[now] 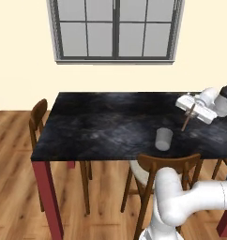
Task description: Take a straw from the drawer in front and place it inside the glass cup on the dining counter.
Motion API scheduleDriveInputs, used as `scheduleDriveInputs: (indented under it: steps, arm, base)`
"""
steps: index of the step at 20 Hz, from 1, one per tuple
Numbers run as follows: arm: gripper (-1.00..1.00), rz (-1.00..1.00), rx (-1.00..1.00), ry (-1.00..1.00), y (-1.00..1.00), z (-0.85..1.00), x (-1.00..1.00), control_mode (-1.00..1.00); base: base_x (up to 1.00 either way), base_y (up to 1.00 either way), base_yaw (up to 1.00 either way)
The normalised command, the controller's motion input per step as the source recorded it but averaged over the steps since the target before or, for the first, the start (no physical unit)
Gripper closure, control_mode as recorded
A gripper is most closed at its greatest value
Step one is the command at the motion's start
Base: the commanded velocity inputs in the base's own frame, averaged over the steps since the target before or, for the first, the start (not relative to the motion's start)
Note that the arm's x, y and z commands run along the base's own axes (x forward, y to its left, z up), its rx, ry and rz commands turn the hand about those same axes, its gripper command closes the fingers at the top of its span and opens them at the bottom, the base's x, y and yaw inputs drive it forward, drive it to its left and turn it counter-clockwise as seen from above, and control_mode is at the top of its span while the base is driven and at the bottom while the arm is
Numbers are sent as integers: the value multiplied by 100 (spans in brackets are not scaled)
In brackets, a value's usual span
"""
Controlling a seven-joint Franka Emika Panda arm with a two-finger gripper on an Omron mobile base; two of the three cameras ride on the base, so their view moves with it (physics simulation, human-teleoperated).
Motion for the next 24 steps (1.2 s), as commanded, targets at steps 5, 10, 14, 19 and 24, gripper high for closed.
scheduleDriveInputs:
  steps: [5,10,14,19,24]
  arm:
    - [100,-31,12,0,12,0,-5,-100]
    - [100,-29,2,0,15,9,10,-100]
    - [100,-23,0,2,0,12,27,-100]
    - [100,-20,0,5,0,8,28,-100]
    - [100,-16,2,9,0,0,7,-100]
  base:
    - [0,0,0]
    - [0,0,0]
    - [0,0,0]
    - [0,0,0]
    - [0,0,0]
